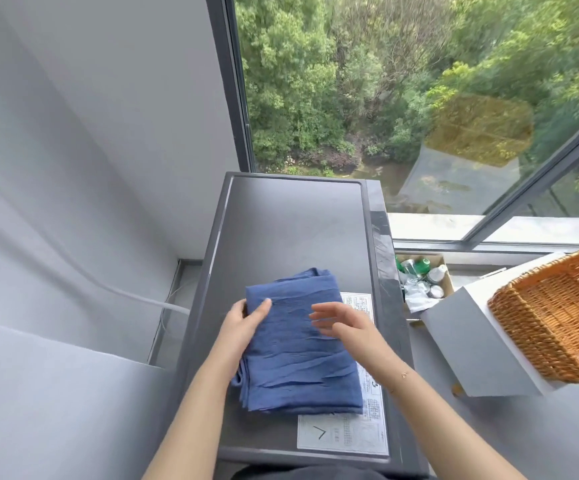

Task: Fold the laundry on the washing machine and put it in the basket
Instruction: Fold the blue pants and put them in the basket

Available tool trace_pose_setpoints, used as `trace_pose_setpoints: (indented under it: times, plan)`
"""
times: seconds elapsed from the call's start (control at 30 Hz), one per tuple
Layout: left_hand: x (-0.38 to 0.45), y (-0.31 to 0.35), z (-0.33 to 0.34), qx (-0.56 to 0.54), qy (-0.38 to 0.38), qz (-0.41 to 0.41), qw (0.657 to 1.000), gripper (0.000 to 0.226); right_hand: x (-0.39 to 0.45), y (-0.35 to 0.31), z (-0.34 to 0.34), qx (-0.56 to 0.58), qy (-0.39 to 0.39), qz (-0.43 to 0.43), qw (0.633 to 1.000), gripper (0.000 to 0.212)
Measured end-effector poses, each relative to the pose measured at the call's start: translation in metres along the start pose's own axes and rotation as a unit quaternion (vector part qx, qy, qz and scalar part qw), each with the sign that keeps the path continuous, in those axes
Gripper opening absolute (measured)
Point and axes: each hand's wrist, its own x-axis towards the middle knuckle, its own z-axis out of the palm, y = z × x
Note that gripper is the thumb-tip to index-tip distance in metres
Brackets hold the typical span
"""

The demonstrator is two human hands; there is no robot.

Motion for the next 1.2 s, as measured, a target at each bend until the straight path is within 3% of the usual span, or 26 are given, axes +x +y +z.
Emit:
trace_pose_setpoints:
  times: [0.1, 0.2, 0.3, 0.4, 0.5, 0.6, 0.73, 0.93, 1.03, 1.1, 1.2]
  plan:
    - [0.001, 0.002, 0.014, 0.198, 0.074, 0.088, 0.973, 0.016, -0.009, 0.017, -0.02, -0.166, 0.107, -0.071, 0.978, 0.044]
    - [0.009, 0.007, 0.014, 0.15, 0.08, 0.072, 0.983, 0.027, -0.016, 0.03, -0.026, -0.281, 0.101, -0.137, 0.944, 0.044]
    - [0.019, 0.007, -0.002, 0.143, 0.111, 0.048, 0.982, 0.037, -0.012, 0.041, -0.019, -0.302, 0.083, -0.133, 0.941, 0.04]
    - [0.021, -0.001, -0.015, 0.289, 0.157, 0.052, 0.943, 0.052, -0.007, 0.055, -0.01, -0.357, 0.087, -0.117, 0.923, 0.038]
    - [0.013, -0.006, -0.017, 0.388, 0.226, 0.079, 0.89, 0.049, -0.004, 0.057, -0.009, -0.358, 0.154, -0.117, 0.913, 0.028]
    - [0.005, -0.014, -0.02, 0.359, 0.299, 0.13, 0.875, 0.052, 0.0, 0.049, -0.011, -0.31, 0.2, -0.09, 0.925, 0.018]
    - [0.003, -0.026, -0.022, 0.3, 0.294, 0.061, 0.906, 0.069, 0.009, 0.033, -0.006, -0.179, 0.145, 0.03, 0.973, 0.017]
    - [0.006, -0.023, -0.027, 0.283, 0.255, -0.039, 0.924, 0.063, 0.036, 0.013, -0.008, -0.097, 0.02, 0.134, 0.986, 0.033]
    - [0.0, -0.027, -0.032, 0.314, 0.219, -0.041, 0.923, 0.061, 0.045, 0.012, -0.014, -0.075, -0.033, 0.157, 0.984, 0.048]
    - [-0.001, -0.027, -0.034, 0.326, 0.192, -0.016, 0.926, 0.054, 0.047, 0.015, -0.017, -0.072, -0.046, 0.15, 0.985, 0.039]
    - [-0.004, -0.024, -0.031, 0.163, 0.16, -0.03, 0.973, 0.05, 0.047, 0.012, -0.021, -0.065, -0.054, 0.114, 0.99, 0.022]
